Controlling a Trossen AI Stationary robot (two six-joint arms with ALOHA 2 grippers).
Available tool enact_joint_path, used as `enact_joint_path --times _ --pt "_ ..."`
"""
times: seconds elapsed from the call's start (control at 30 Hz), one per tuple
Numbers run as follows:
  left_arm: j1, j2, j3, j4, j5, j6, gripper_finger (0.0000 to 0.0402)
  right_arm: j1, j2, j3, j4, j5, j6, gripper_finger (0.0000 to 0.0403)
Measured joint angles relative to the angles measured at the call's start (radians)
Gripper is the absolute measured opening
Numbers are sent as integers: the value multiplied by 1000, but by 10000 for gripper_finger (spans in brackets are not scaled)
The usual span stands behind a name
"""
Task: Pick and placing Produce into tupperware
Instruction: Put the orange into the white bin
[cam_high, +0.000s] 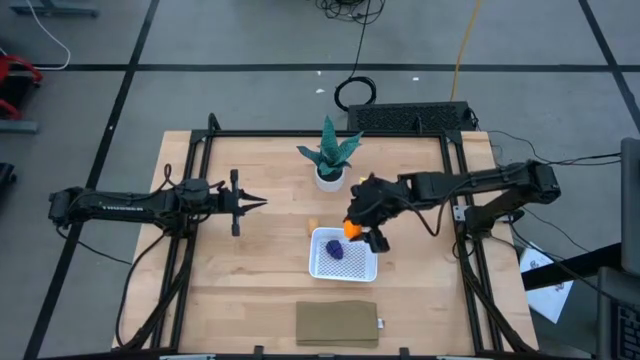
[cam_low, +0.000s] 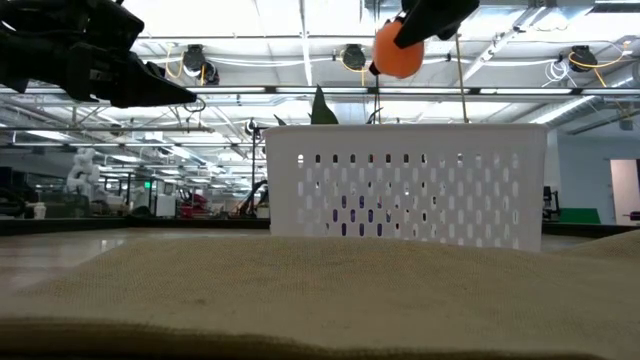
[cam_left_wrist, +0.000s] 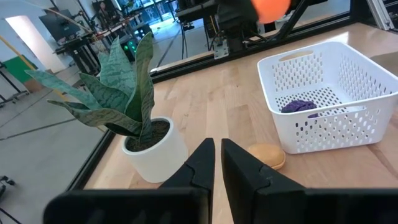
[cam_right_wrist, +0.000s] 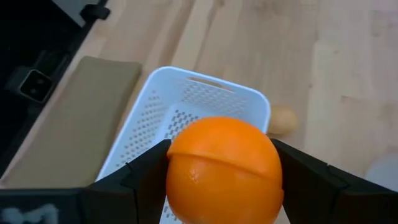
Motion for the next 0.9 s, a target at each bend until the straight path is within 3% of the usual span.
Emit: enact_joint_path --times 0.23,0.47,0.9 --pt "0 0 0 0 0 -2 33 53 0 -5 2 0 9 240" --pt "0 0 0 0 0 -6 33 53 5 -11 -81 1 126 238" --pt "0 0 0 9 0 2 33 55 117 -11 -131 0 180 237"
